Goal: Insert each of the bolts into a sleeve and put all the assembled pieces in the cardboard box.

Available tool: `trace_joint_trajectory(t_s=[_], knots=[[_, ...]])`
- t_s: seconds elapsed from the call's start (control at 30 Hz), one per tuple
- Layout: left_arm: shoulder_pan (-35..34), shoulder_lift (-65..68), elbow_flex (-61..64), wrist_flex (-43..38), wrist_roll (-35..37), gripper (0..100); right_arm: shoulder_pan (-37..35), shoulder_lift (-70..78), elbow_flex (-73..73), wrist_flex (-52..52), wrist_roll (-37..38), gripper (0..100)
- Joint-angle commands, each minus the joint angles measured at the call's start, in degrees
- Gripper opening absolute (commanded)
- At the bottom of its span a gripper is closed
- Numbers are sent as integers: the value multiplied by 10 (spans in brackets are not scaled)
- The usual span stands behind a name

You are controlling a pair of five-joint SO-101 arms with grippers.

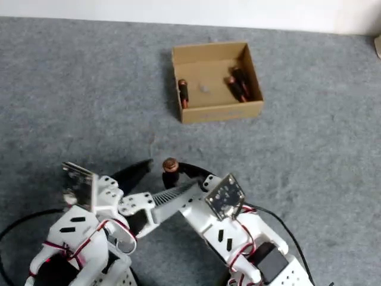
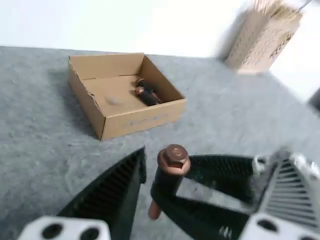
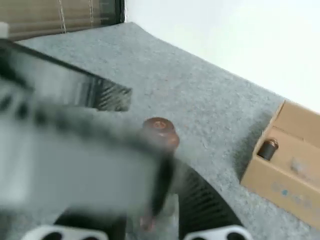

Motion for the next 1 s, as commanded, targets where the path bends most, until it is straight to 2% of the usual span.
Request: trace_joint_trajectory(t_s=[0.0, 0.17, 0.23, 0.3, 0.4, 0.47, 0.57, 0.67, 0.73, 0.8, 0.97], knots=[[4, -2, -27, -21, 14, 367, 2, -6, -16, -10, 2, 4], [3, -1, -24, -22, 13, 367, 2, -6, -16, -10, 2, 4], [2, -1, -23, -22, 12, 329, 2, -6, -16, -10, 2, 4], [-24, -1, -22, -41, 12, 229, 2, -6, -15, -18, 2, 4], [-88, -1, -3, -100, 12, 0, 4, -5, -15, -39, 2, 4], [-131, -1, 39, -146, 14, 44, 5, -2, -15, -41, 2, 4], [-177, -1, 121, -209, 11, 13, 5, 0, -15, -41, 2, 4], [-226, -1, 199, -255, -69, 5, 6, 0, -15, -42, 2, 4], [-243, -1, 238, -284, -92, 5, 6, 0, -15, -42, 2, 4], [-244, 0, 257, -296, -92, 5, 6, 0, -15, -42, 2, 4], [-247, 0, 253, -265, -95, 5, 28, 1, -18, -40, 2, 4]])
